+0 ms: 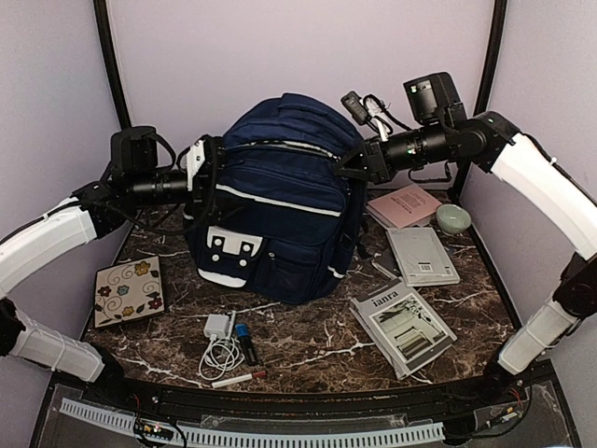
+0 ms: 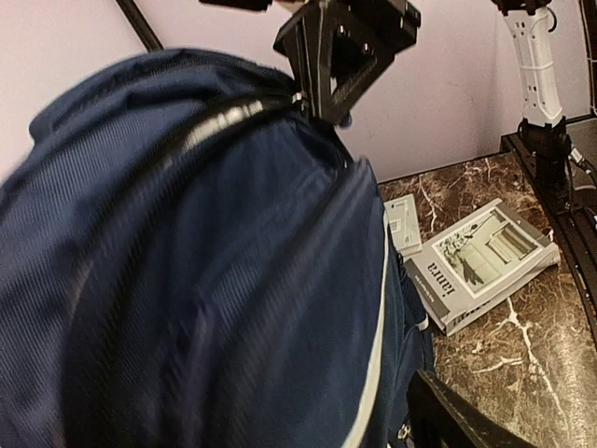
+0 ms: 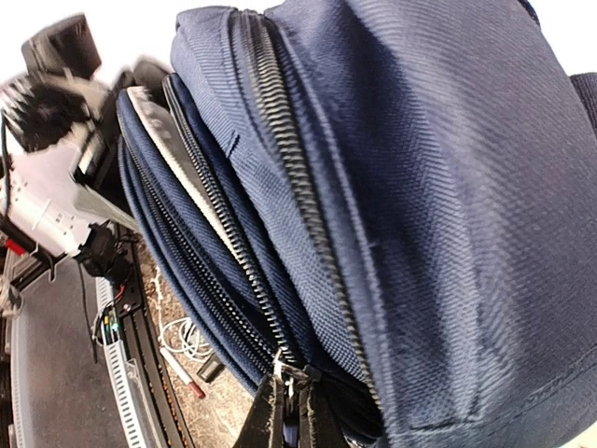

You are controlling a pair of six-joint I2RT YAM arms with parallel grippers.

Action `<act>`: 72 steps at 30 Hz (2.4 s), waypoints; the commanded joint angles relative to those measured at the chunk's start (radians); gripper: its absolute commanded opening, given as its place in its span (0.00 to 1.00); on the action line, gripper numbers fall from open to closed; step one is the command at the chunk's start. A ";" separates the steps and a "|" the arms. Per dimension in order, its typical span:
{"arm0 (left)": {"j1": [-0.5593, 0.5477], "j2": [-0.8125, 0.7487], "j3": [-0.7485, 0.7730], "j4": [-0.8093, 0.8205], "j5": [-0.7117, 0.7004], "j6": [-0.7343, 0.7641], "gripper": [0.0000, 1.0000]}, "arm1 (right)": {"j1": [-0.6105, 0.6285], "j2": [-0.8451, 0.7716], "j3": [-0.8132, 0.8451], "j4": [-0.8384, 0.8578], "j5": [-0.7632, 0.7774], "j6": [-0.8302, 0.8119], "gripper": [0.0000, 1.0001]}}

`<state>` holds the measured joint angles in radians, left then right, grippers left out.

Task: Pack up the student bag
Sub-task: Unzip the second largest pocket of the student bag.

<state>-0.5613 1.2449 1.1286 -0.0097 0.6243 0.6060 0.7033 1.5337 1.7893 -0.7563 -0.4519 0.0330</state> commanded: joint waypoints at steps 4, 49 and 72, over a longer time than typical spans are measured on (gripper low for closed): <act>-0.020 0.048 0.251 -0.083 0.058 -0.105 0.85 | 0.031 0.009 0.045 0.070 -0.032 -0.034 0.00; -0.163 0.198 0.441 -0.204 -0.473 0.102 0.00 | -0.007 -0.061 -0.120 0.062 -0.036 -0.010 0.00; -0.071 0.090 0.399 -0.177 -0.278 0.039 0.00 | -0.232 -0.310 -0.524 0.111 -0.145 0.031 0.00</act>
<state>-0.7368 1.4673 1.5135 -0.1318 0.4366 0.6243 0.5510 1.2301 1.2137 -0.4175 -0.6876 0.0814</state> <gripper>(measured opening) 0.503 0.025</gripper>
